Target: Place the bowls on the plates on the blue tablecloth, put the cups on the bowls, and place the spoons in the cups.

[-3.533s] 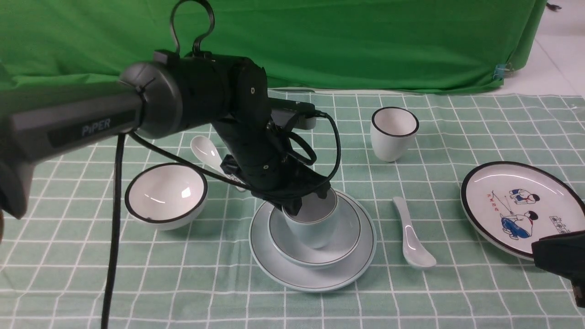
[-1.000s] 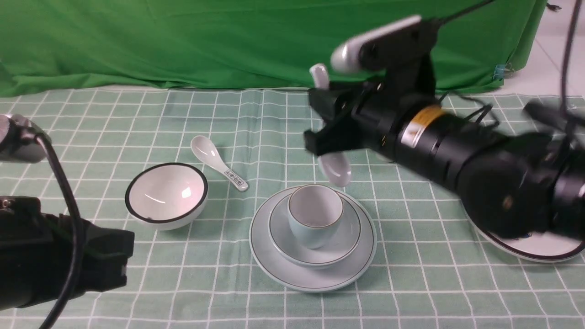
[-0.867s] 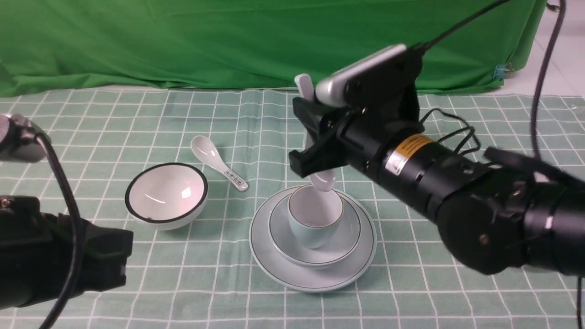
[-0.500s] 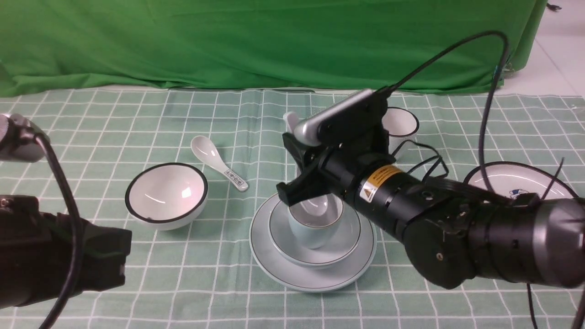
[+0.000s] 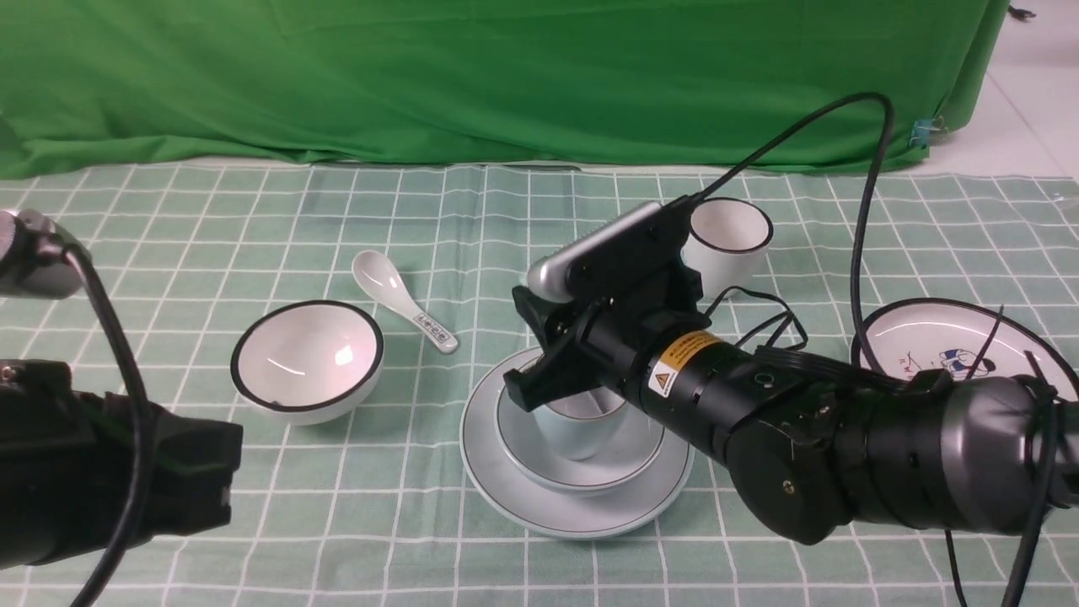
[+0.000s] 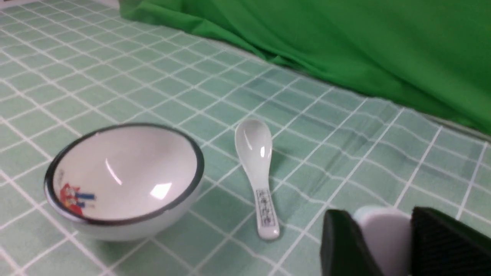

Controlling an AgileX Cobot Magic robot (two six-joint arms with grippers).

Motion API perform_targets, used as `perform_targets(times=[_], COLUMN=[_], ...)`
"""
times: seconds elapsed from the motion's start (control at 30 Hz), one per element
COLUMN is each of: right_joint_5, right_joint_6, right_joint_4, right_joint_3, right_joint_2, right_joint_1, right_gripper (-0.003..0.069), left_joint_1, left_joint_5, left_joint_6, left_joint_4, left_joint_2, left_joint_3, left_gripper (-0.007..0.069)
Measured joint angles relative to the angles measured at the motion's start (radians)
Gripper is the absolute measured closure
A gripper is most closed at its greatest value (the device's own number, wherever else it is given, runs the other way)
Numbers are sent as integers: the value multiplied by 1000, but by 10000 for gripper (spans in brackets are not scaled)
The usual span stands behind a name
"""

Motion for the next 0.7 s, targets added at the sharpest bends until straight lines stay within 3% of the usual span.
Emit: perform_targets(times=[0.17,0.27,0.37,0.5,0.7], right_joint_5=[269,607,798,1038,1097], right_joint_6=[-5,-8,-13,-4,127], right_joint_4=[0,0,-5,-53,-177], right_joint_3=[0,1,1,1,43], right_joint_2=[-134,-348,-521,-886,-1260], right_joint_1=[-1,-20,-53,-171,-301], right_gripper=[315,324,389,599,633], left_joint_1=[0,0,0,0,0], left_joint_5=[0,0,-6,-41,-135], left_joint_6=[-3,-7,-7,-7,-7], left_joint_4=[0,14,31,59,68], left_joint_2=[0,0,0,0,0], left_joint_3=[0,0,0,0,5], left_gripper=[616,616,616,616,616])
